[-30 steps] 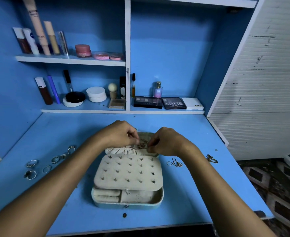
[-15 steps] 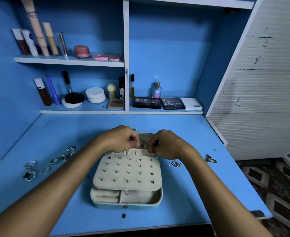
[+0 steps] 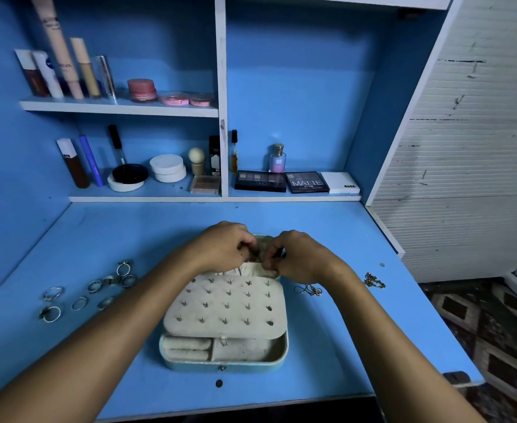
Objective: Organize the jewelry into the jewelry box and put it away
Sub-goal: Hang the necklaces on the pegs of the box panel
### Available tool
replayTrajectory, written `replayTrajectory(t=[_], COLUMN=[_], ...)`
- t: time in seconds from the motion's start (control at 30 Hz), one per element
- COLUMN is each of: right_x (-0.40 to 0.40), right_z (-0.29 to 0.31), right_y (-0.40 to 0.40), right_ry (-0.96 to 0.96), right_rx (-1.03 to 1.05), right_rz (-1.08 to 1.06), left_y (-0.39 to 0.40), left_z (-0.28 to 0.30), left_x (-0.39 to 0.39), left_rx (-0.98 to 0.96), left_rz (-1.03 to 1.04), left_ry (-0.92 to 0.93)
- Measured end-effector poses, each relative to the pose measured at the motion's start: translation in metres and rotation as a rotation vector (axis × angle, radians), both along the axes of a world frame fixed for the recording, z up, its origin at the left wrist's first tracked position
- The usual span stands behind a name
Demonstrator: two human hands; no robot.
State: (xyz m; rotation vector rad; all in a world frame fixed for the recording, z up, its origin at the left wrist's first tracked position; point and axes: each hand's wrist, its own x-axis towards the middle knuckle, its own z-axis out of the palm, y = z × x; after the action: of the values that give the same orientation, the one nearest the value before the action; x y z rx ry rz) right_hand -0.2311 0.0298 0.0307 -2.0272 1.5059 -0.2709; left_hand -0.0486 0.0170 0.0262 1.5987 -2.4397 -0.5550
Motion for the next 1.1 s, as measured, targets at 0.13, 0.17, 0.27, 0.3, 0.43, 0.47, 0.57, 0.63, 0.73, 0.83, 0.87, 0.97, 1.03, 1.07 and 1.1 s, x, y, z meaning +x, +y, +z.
replayTrajectory(t=[0.13,0.17,0.27,0.3,0.43,0.47,0.57,0.63,0.73,0.83,0.87,0.97,1.03,1.07,1.1], right_x=[-0.001,-0.001,-0.001,-0.001,0.0,0.0,0.0,0.001,0.002,0.005,0.006,0.007,0.007,0.007,0.006], right_z=[0.0,0.001,0.001,0.001,0.002,0.002,0.003,0.003,0.002,0.0,0.0,0.0,-0.001,-0.002,-0.002], right_y=[0.001,0.001,0.001,0.001,0.001,0.001,0.002,0.003,0.003,0.003,0.003,0.004,0.004,0.004,0.005], right_ry=[-0.005,-0.007,-0.014,-0.015,-0.017,-0.018,-0.018,-0.017,-0.015,0.002,0.01,0.028,0.022,0.009,-0.005], right_rx=[0.001,0.003,0.008,0.009,0.015,0.016,0.018,0.017,0.002,-0.027,-0.034,-0.035,-0.049,-0.058,-0.068], right_rz=[0.002,0.004,0.008,0.009,0.005,0.002,-0.006,-0.012,-0.025,-0.043,-0.045,-0.045,-0.049,-0.056,-0.062], left_y=[0.008,0.009,0.011,0.012,0.015,0.015,0.016,0.017,0.017,0.017,0.017,0.017,0.016,0.016,0.015], left_z=[0.005,0.006,0.009,0.01,0.014,0.015,0.017,0.018,0.019,0.018,0.017,0.015,0.013,0.013,0.012], left_x=[-0.003,-0.003,-0.003,-0.004,-0.007,-0.008,-0.011,-0.012,-0.011,-0.01,-0.01,-0.008,-0.007,-0.006,-0.006], left_rx=[0.029,0.046,0.087,0.097,0.148,0.164,0.182,0.177,0.158,0.131,0.117,0.081,0.071,0.067,0.063], left_rz=[0.015,0.026,0.049,0.051,0.072,0.074,0.072,0.074,0.069,0.075,0.072,0.062,0.068,0.07,0.07], left_ry=[0.003,-0.003,-0.017,-0.032,-0.048,-0.048,-0.065,-0.069,-0.084,-0.081,-0.082,-0.093,-0.079,-0.071,-0.066])
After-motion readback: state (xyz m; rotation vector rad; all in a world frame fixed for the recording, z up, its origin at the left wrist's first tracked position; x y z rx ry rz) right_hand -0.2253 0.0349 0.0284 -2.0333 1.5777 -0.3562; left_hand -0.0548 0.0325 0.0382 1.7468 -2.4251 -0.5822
